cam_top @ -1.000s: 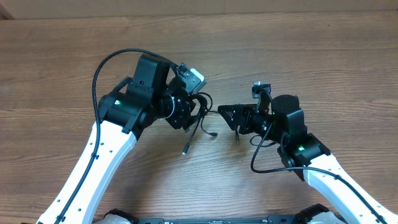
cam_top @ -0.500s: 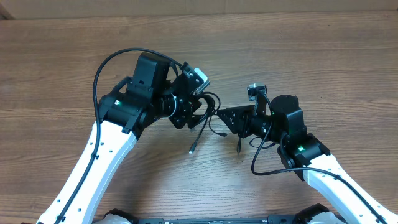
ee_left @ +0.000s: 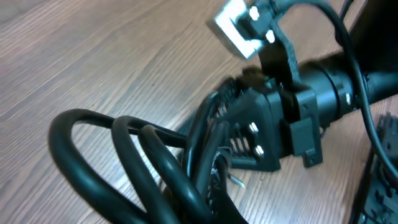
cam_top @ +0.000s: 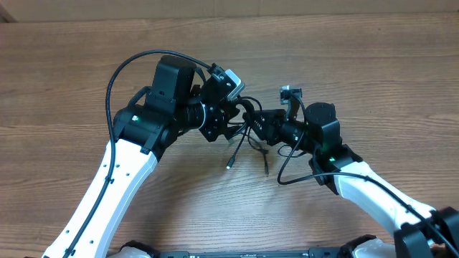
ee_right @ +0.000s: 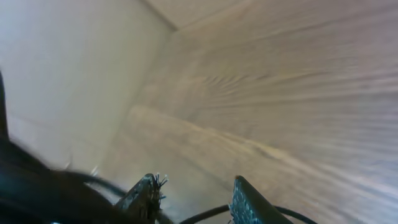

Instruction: Untangle cables

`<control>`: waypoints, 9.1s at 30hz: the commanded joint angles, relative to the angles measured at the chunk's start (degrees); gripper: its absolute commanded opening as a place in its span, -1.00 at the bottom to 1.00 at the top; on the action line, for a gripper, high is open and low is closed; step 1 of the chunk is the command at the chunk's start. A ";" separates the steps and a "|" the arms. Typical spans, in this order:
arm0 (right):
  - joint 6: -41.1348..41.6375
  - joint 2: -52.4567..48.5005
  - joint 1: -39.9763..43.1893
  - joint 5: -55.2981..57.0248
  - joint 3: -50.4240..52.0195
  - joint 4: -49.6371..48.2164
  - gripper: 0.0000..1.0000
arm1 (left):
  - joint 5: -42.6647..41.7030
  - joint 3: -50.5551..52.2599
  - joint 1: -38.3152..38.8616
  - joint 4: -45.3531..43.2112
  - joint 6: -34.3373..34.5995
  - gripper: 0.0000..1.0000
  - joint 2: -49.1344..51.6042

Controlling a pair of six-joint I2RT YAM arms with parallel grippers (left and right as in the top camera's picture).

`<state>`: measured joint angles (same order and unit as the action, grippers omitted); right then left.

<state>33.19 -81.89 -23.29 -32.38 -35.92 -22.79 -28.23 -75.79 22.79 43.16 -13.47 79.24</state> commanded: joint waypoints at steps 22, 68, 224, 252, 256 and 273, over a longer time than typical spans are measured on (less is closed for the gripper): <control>2.43 -1.16 -2.23 -17.44 0.17 0.15 -0.15 | 15.93 -1.55 0.09 2.99 -3.23 -0.91 -1.25; -13.75 -1.14 7.54 -39.71 0.17 -3.50 -0.92 | -13.44 -9.97 -3.37 4.79 -2.14 0.04 6.08; -4.07 22.12 19.61 5.09 -10.10 41.59 -0.42 | -3.13 -10.19 -11.13 9.18 3.50 -0.91 16.57; -8.85 -5.44 -5.60 20.35 -10.10 24.74 0.26 | -11.89 -12.24 -10.25 5.53 6.03 -0.92 15.19; -6.16 -7.91 -5.57 20.41 -10.10 17.66 0.27 | -11.93 -12.24 -10.21 7.41 7.65 -0.91 15.19; 19.17 -13.49 -5.62 16.98 -10.10 6.43 0.11 | -11.82 -12.22 -8.20 7.19 12.48 -0.91 15.19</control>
<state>44.34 -92.64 -28.58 -10.00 -45.32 -12.67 -38.39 -86.35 13.23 50.68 -3.03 95.85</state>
